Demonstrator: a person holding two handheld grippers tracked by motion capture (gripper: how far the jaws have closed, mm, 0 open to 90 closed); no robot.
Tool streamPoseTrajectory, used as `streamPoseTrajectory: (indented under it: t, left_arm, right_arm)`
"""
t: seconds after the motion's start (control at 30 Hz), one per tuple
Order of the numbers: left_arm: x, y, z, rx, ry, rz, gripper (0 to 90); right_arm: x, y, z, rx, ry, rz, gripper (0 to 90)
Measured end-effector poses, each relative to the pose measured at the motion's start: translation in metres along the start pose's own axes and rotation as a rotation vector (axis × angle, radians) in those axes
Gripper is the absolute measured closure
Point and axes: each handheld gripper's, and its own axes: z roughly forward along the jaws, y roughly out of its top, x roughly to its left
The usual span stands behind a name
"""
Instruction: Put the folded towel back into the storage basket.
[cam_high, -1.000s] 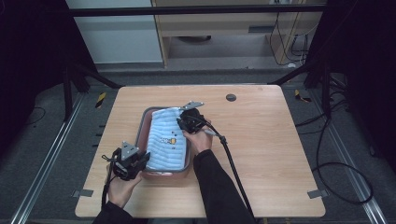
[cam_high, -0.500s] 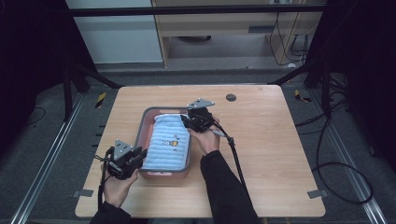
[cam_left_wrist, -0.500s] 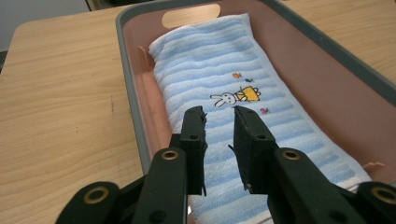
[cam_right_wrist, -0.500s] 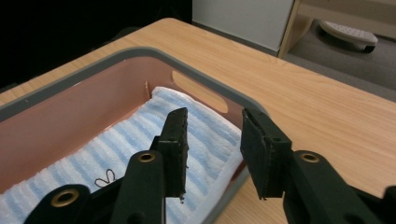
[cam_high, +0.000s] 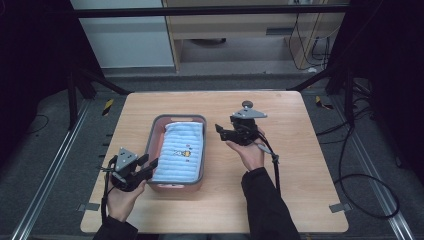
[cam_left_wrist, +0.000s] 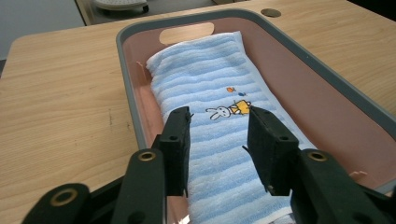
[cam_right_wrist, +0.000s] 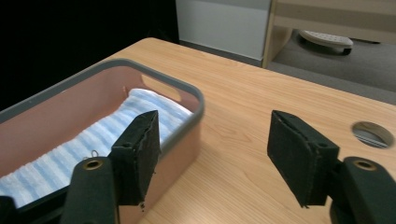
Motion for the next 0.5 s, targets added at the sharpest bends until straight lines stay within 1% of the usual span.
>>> streamPoseTrajectory:
  t: [0.13, 0.17, 0.2, 0.23, 0.33, 0.37, 0.4, 0.47, 0.5]
  left_arm:
    - [0.005, 0.0, 0.0, -0.009, -0.003, 0.004, 51.2]
    - [0.007, -0.001, 0.0, -0.011, 0.0, 0.002, 48.5]
    - [0.007, -0.001, 0.0, -0.011, 0.0, 0.002, 48.2]
    - [0.009, -0.001, 0.0, -0.011, 0.001, 0.001, 47.3]
    - [0.014, -0.001, -0.001, -0.023, -0.001, 0.001, 44.1]
    - [0.014, -0.001, -0.001, -0.023, -0.001, 0.001, 43.0]
    - [0.017, -0.001, -0.001, -0.035, -0.002, 0.002, 41.8]
    - [0.018, -0.001, -0.001, -0.037, -0.002, 0.005, 40.8]
    - [0.021, -0.001, -0.002, -0.042, 0.0, 0.007, 38.6]
  right_arm:
    - [-0.014, -0.008, -0.018, -0.009, -0.017, 0.01, 28.8]
    - [-0.022, -0.013, -0.03, -0.014, -0.031, 0.016, 27.3]
    - [-0.022, -0.013, -0.03, -0.014, -0.031, 0.016, 27.3]
    - [-0.03, -0.019, -0.041, -0.015, -0.045, 0.011, 26.9]
    - [-0.04, -0.027, -0.055, -0.011, -0.064, 0.012, 25.8]
    - [-0.04, -0.027, -0.055, -0.011, -0.064, 0.012, 25.8]
    - [-0.048, -0.036, -0.066, -0.002, -0.079, 0.017, 25.1]
    - [-0.05, -0.039, -0.069, -0.002, -0.083, 0.018, 24.8]
    - [-0.057, -0.048, -0.079, 0.007, -0.094, 0.02, 24.6]
